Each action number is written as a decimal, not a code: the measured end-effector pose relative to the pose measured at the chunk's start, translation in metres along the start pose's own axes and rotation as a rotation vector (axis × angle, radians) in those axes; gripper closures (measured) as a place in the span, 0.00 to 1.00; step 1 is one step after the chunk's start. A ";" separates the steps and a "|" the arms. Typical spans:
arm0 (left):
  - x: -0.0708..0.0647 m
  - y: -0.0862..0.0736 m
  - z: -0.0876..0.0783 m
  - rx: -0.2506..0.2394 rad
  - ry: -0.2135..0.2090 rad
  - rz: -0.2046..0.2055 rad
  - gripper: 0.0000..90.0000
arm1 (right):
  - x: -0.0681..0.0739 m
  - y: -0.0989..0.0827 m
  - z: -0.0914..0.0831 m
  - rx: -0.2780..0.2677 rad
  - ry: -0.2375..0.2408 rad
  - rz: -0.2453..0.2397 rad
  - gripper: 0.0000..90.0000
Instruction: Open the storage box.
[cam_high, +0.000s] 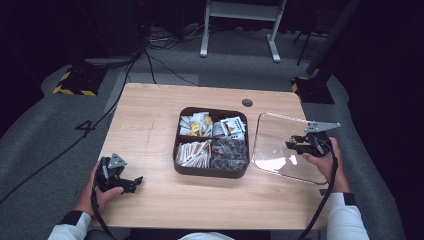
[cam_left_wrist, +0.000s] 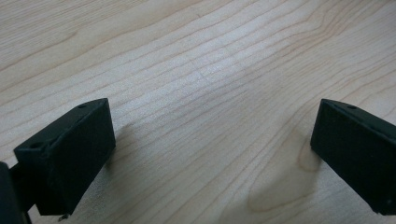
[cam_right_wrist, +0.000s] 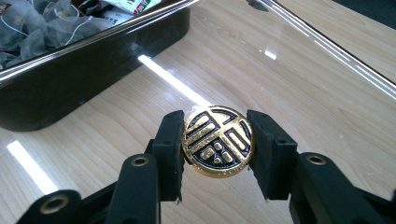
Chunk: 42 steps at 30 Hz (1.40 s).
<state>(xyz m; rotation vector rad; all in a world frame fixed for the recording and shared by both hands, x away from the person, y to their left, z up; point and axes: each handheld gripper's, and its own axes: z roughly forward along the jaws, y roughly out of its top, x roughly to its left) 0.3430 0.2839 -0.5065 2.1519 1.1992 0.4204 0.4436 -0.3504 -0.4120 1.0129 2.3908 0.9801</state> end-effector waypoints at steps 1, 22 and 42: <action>0.000 0.000 0.000 -0.001 0.000 0.000 0.00 | -0.001 -0.001 0.001 0.001 -0.001 0.003 0.66; 0.000 0.000 0.000 0.000 -0.001 0.001 0.00 | -0.021 -0.022 0.048 0.110 -0.020 0.020 0.66; 0.000 0.000 0.000 0.000 -0.001 0.001 0.00 | -0.018 -0.023 0.075 0.120 0.000 0.025 0.65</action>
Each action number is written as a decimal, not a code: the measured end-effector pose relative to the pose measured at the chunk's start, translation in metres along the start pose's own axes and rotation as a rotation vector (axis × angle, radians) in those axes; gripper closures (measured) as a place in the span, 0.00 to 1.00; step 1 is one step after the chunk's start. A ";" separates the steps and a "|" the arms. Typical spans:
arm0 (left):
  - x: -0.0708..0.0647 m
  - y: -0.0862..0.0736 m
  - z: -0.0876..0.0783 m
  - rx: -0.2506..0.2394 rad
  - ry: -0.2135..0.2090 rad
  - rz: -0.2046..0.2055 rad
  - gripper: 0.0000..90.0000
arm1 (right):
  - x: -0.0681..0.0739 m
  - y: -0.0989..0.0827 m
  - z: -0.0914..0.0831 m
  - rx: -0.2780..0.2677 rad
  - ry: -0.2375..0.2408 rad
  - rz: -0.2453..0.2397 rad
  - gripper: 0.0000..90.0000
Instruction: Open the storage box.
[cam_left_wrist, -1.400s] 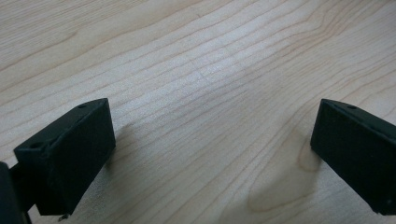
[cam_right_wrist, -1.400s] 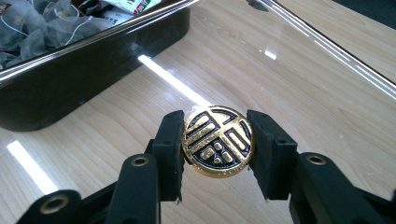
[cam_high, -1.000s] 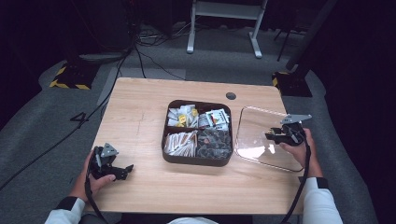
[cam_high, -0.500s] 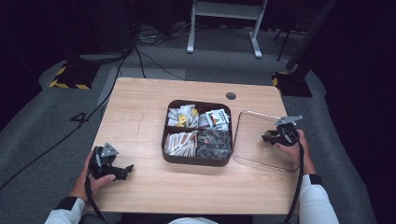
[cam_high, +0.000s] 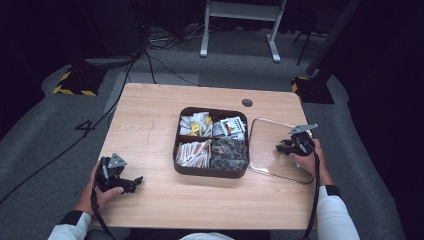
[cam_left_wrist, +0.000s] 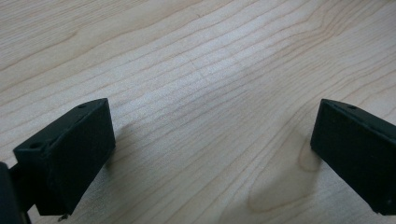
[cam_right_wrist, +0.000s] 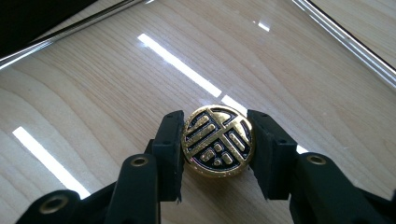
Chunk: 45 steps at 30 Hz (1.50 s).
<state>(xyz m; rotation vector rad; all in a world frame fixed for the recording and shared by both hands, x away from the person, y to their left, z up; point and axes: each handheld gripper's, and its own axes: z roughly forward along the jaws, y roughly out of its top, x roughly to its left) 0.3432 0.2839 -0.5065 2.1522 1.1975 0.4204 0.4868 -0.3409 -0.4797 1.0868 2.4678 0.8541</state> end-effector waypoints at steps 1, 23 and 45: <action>0.000 0.000 0.000 0.000 0.001 0.001 0.00 | 0.000 0.000 0.000 -0.003 0.002 0.007 0.65; 0.000 0.000 0.000 0.000 0.000 0.000 0.00 | -0.006 -0.001 -0.018 -0.120 -0.017 0.117 0.39; 0.001 0.000 0.000 -0.003 -0.004 0.009 0.00 | 0.021 0.032 -0.041 -0.232 0.020 0.063 0.36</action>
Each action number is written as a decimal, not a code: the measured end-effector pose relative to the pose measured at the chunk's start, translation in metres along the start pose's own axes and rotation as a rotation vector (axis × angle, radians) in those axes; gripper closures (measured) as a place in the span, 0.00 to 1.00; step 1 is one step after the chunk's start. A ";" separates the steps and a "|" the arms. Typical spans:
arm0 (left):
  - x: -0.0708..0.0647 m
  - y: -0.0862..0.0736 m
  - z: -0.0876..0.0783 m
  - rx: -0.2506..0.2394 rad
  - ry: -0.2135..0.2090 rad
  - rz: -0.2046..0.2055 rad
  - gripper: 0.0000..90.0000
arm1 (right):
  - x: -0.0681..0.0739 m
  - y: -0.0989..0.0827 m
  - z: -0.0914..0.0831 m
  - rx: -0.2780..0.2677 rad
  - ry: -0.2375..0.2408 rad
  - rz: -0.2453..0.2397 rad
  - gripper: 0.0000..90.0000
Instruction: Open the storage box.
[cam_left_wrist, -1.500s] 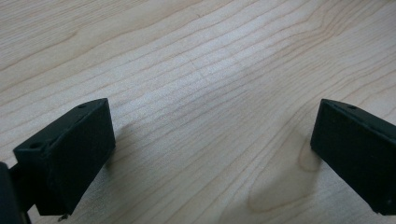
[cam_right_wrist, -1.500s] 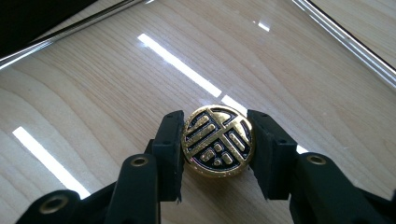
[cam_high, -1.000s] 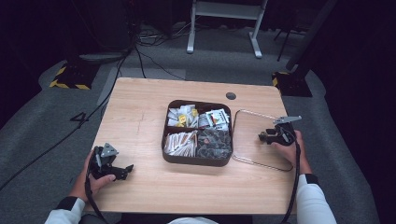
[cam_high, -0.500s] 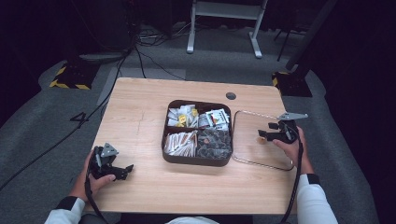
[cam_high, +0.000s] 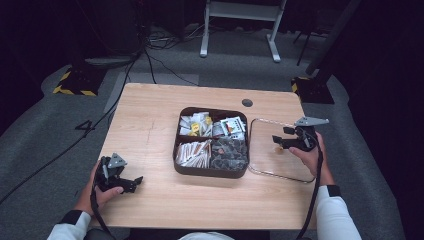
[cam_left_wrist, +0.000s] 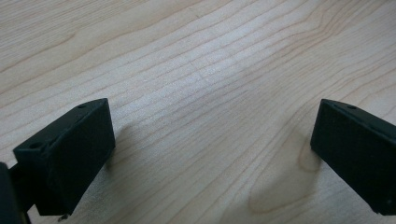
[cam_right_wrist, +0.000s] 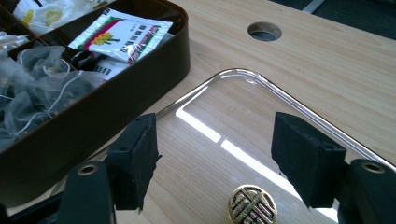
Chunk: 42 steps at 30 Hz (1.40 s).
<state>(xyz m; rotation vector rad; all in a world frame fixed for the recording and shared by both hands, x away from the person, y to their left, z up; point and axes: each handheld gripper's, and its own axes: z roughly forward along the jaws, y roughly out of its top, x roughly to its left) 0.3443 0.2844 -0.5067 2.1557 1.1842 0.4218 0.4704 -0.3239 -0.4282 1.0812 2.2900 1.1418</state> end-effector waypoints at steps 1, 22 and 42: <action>0.000 0.000 0.000 0.000 0.000 0.001 0.00 | 0.001 0.002 0.000 0.000 -0.001 -0.005 0.36; 0.001 0.000 0.000 0.001 -0.004 0.006 0.00 | 0.038 0.042 0.016 -0.010 0.035 -0.100 0.39; 0.001 0.000 0.000 0.001 -0.006 0.008 0.00 | 0.064 0.071 0.068 0.047 0.077 -0.136 0.41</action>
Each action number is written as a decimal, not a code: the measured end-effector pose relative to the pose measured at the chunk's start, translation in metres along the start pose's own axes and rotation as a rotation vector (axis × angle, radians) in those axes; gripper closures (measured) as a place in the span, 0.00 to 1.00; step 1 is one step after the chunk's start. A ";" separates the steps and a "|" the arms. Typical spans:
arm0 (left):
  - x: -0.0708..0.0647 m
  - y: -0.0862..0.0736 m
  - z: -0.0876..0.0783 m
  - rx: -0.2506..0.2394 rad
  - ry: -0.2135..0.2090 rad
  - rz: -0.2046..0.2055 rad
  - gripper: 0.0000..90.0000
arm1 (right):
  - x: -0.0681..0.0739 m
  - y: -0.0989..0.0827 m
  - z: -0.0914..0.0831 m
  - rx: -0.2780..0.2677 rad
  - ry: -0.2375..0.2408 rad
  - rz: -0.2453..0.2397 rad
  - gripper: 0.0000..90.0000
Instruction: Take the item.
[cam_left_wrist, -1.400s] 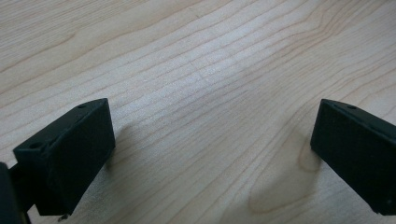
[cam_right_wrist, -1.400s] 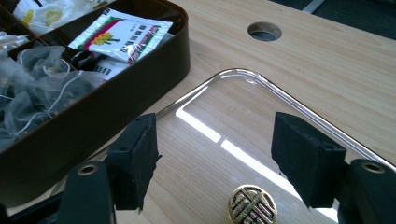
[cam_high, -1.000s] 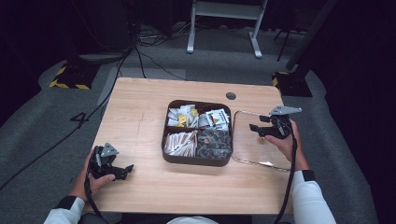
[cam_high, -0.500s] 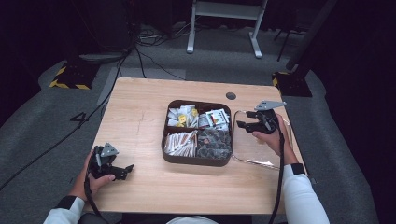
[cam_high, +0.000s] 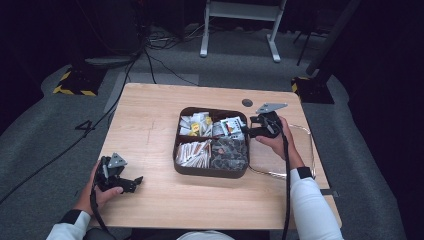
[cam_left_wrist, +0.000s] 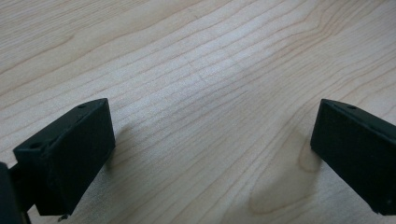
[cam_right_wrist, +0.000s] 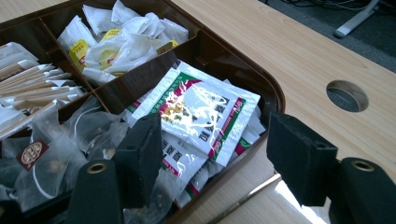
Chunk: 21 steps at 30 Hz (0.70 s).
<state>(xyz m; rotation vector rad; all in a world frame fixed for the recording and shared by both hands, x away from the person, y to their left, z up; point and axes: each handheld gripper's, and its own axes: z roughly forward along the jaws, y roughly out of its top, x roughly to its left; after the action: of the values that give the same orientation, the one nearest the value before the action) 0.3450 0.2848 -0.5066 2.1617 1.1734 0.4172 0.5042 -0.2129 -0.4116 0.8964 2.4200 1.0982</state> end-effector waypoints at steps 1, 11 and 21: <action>0.000 0.000 0.000 0.000 0.001 0.000 0.00 | 0.001 0.001 0.002 -0.001 -0.001 -0.003 0.41; 0.000 0.000 0.000 0.000 0.003 -0.001 0.00 | 0.001 0.013 0.023 0.027 0.011 0.010 0.43; 0.000 0.000 0.000 0.000 0.003 -0.001 0.00 | -0.007 0.017 0.051 0.098 0.000 0.045 0.43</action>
<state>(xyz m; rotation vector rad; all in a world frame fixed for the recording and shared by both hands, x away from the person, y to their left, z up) 0.3448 0.2847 -0.5066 2.1610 1.1765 0.4196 0.5431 -0.1812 -0.4313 0.9867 2.4830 1.0028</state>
